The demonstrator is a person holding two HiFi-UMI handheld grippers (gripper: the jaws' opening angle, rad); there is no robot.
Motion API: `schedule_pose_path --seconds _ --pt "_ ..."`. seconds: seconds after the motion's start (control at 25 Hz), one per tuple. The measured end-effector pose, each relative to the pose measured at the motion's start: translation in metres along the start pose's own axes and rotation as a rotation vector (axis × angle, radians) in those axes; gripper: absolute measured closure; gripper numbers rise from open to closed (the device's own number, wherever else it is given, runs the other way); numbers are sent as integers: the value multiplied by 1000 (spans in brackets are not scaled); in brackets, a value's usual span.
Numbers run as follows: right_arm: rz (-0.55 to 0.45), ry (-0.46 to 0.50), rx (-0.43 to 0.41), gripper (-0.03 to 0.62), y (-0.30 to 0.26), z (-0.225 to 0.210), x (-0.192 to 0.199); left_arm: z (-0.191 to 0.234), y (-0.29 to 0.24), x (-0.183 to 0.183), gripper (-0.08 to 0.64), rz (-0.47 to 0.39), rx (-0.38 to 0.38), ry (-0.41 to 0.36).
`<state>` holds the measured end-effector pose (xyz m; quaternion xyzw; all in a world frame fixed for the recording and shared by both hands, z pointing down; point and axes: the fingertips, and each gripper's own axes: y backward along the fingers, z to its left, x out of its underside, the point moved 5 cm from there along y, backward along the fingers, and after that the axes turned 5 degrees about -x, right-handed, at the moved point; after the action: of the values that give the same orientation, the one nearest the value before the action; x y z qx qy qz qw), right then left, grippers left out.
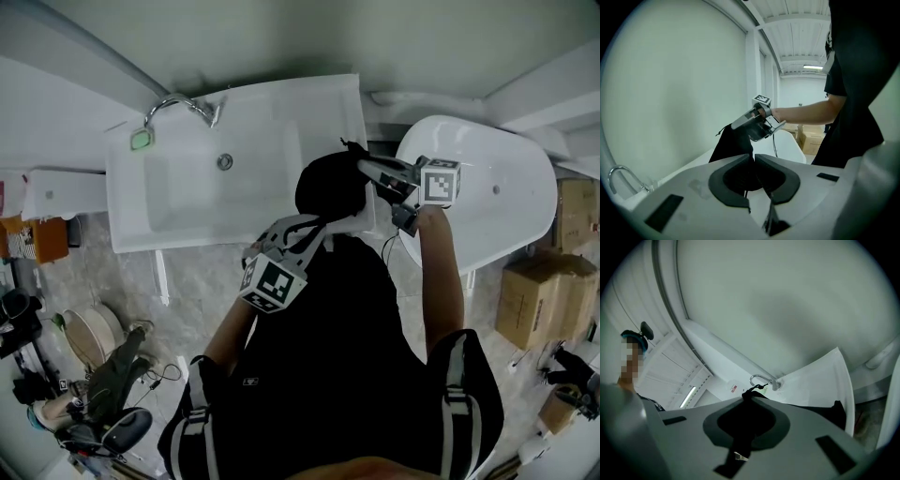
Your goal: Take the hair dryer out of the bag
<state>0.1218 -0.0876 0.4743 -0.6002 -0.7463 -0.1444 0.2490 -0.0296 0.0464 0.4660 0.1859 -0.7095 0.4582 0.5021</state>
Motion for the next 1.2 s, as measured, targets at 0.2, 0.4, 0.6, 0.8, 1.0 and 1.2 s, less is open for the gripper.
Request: schedule_pose_path --seconds 0.2,0.4,0.6,0.8,1.0,1.2 --pt "-26 -51 -88 532 5 1 4 23 37 -29 537 -120 -183 146" --pt "-8 -62 -125 532 3 1 8 37 14 -37 536 3 -231 -13" --pt "14 -71 -151 532 -2 0 10 25 -52 -35 535 230 -79 -383" --pt "34 -61 -166 532 -2 -2 14 17 -99 -11 510 432 42 -624" --pt "56 -56 -186 532 -4 0 17 17 -127 19 383 630 96 -668" --pt "43 -84 -212 532 -4 -2 20 19 -153 36 384 744 9 -958"
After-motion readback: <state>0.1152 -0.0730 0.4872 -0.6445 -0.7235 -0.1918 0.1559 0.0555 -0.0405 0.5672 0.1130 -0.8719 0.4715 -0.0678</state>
